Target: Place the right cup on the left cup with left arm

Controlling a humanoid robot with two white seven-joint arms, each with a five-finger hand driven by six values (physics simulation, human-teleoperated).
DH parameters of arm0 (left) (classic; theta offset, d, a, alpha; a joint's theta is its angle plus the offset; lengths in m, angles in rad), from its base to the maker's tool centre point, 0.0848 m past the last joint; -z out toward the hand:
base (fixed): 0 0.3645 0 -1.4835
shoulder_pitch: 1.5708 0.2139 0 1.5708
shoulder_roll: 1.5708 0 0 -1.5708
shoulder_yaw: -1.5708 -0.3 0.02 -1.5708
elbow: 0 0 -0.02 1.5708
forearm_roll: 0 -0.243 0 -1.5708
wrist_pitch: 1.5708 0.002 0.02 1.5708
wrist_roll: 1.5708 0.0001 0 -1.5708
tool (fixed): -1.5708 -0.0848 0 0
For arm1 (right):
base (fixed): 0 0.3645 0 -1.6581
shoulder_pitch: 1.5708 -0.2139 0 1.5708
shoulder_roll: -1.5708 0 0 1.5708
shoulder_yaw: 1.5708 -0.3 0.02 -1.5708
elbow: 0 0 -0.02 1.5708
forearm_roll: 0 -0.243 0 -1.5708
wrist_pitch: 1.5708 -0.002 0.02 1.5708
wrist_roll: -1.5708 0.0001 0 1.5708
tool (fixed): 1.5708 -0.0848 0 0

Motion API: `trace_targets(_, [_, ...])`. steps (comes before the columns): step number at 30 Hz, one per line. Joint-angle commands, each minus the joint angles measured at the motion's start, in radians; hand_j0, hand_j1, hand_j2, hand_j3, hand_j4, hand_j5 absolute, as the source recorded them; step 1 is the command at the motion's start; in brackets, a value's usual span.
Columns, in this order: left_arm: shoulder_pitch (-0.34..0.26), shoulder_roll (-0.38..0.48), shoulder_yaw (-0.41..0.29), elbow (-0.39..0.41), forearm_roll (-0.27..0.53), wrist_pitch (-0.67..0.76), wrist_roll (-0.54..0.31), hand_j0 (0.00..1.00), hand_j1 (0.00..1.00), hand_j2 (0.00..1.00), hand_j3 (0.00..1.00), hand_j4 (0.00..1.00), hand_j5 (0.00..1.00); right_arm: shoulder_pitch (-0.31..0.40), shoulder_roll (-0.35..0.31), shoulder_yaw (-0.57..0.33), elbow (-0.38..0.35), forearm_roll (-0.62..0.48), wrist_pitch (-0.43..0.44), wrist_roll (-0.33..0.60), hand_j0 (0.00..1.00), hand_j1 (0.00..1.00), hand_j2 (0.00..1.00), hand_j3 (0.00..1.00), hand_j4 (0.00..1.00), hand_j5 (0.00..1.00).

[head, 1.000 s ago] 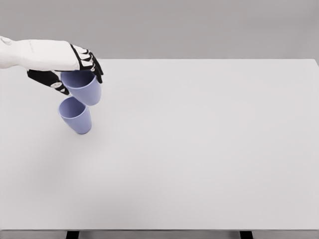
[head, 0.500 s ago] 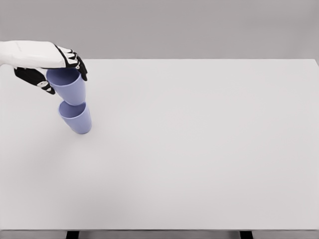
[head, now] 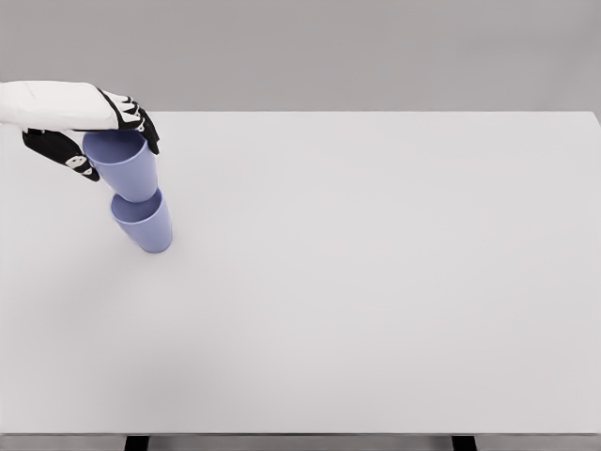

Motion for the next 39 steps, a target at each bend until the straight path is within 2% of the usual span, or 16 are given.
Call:
trace_targets(1, [0.000,0.002,0.002,0.002,0.005,0.002,0.002,0.47,0.47,0.47,0.47,0.47,0.47,-0.002,0.000,0.000,0.000,0.002,0.000,0.000,1.00,1.00,1.00,1.00,1.00,1.00])
trace_targets(28, [0.017,0.017,-0.002,-0.011,0.021,0.002,0.006,0.47,0.47,0.47,0.47,0.47,0.47,-0.002,0.000,0.000,0.000,0.002,0.000,0.000,1.00,1.00,1.00,1.00,1.00,1.00])
trace_targets(33, [0.017,0.019,-0.002,-0.011,0.019,0.002,0.009,0.52,0.52,0.52,0.52,0.52,0.52,-0.002,0.000,0.000,0.000,0.002,0.000,0.000,1.00,1.00,1.00,1.00,1.00,1.00])
trace_targets(35, [0.017,0.019,-0.002,-0.011,0.019,0.002,0.011,0.56,0.56,0.56,0.56,0.56,0.56,0.000,0.000,0.000,0.000,0.002,0.000,0.000,1.00,1.00,1.00,1.00,1.00,1.00])
trace_targets(36, [0.017,0.019,-0.002,-0.011,0.018,0.002,0.011,0.61,0.61,0.61,0.61,0.61,0.61,0.000,0.000,0.000,0.000,0.002,0.000,0.000,1.00,1.00,1.00,1.00,1.00,1.00])
trace_targets(39, [0.017,0.020,-0.002,-0.011,0.017,0.002,0.011,0.84,0.84,0.84,0.84,0.84,0.84,0.000,0.000,0.000,0.000,0.002,0.000,0.000,1.00,1.00,1.00,1.00,1.00,1.00])
